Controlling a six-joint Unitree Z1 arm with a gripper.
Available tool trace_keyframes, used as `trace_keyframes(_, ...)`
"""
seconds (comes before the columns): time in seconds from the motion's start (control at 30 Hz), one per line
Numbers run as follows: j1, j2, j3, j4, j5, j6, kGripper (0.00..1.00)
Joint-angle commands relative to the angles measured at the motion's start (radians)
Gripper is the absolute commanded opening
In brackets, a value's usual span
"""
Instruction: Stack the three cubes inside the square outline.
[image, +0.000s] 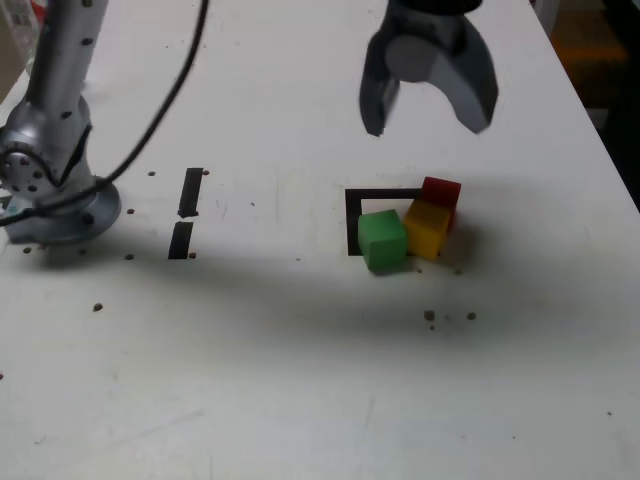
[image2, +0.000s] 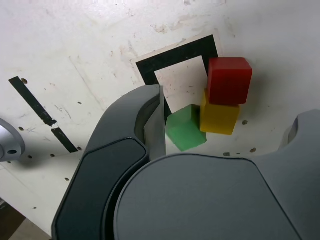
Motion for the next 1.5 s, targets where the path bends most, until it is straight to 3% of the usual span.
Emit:
trace_keyframes(0.0,0.000,0.014,-0.010,-0.001,-0.001,0.002,0.92)
trace_keyframes(0.43,0.012,0.120,-0.012,-0.046,0.004,0.002,0.91)
trace_keyframes(1.47,0.042,0.205,0.027,-0.159,0.010,0.008,0.87)
